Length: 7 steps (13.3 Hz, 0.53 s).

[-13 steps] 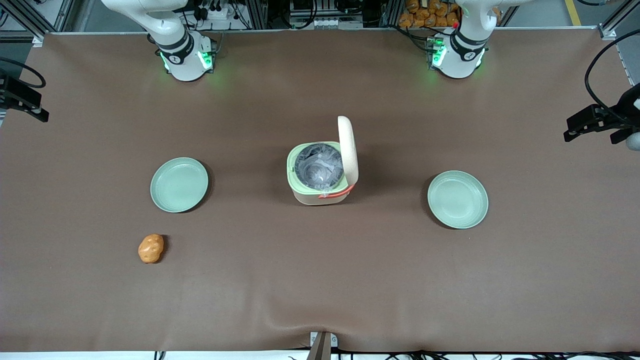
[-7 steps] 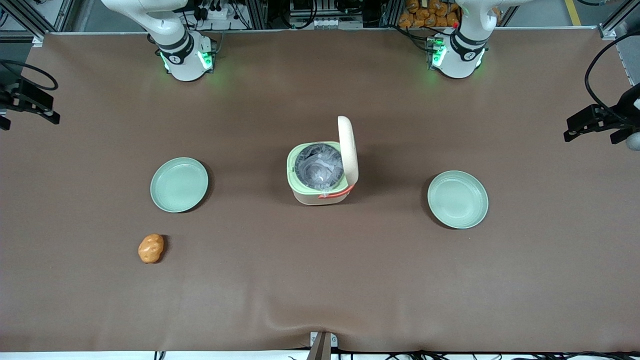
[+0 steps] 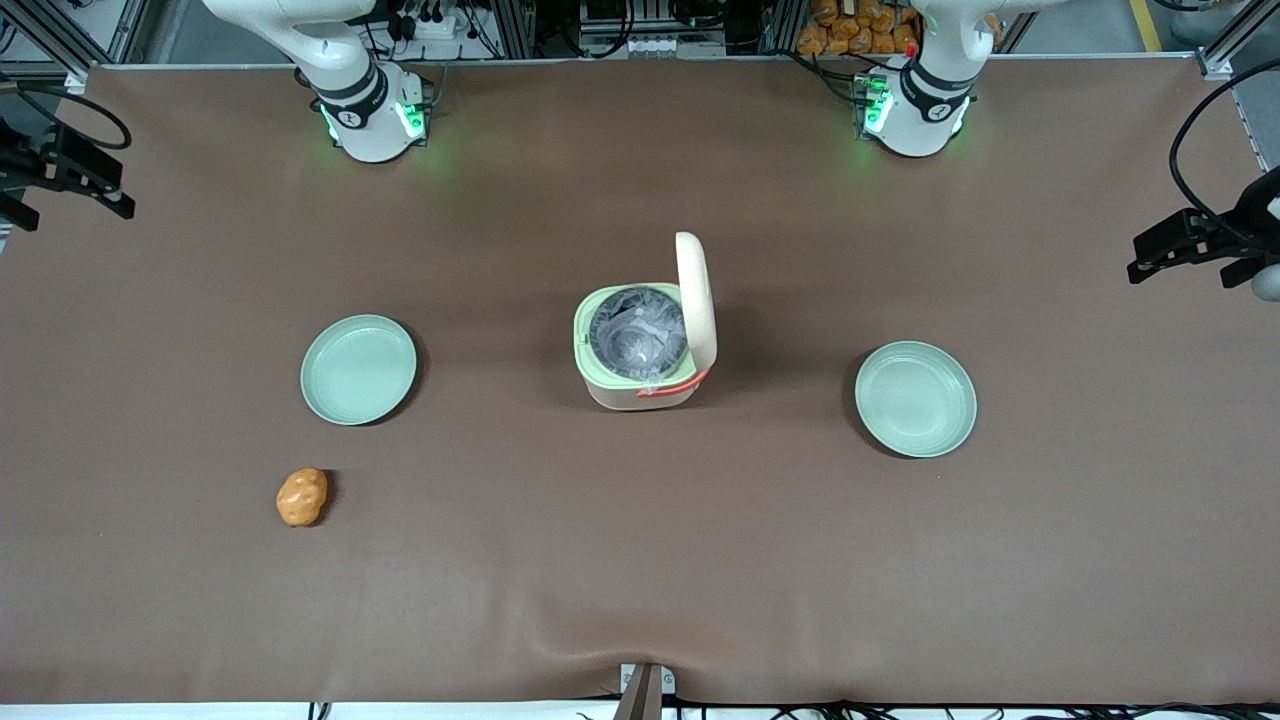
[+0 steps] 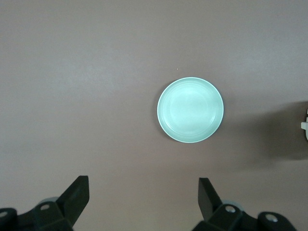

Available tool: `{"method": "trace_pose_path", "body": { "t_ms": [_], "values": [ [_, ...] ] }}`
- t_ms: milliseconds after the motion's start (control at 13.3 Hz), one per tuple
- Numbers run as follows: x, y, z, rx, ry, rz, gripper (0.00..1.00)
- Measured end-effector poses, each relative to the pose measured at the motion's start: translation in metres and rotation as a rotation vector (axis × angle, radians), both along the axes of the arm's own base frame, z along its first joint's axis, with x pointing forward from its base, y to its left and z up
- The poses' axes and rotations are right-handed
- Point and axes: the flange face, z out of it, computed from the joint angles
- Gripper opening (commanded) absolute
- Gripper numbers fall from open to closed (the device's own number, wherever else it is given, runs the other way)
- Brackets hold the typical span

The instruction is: Press rice cooker button with right arm

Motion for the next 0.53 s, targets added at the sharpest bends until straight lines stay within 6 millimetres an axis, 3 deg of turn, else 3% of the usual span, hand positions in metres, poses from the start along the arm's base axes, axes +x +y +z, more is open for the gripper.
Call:
{"method": "trace_pose_path", "body": {
  "t_ms": [526],
  "values": [
    [-0.014,0.000,0.007,0.003,-0.006,-0.031,1.00]
  ]
}}
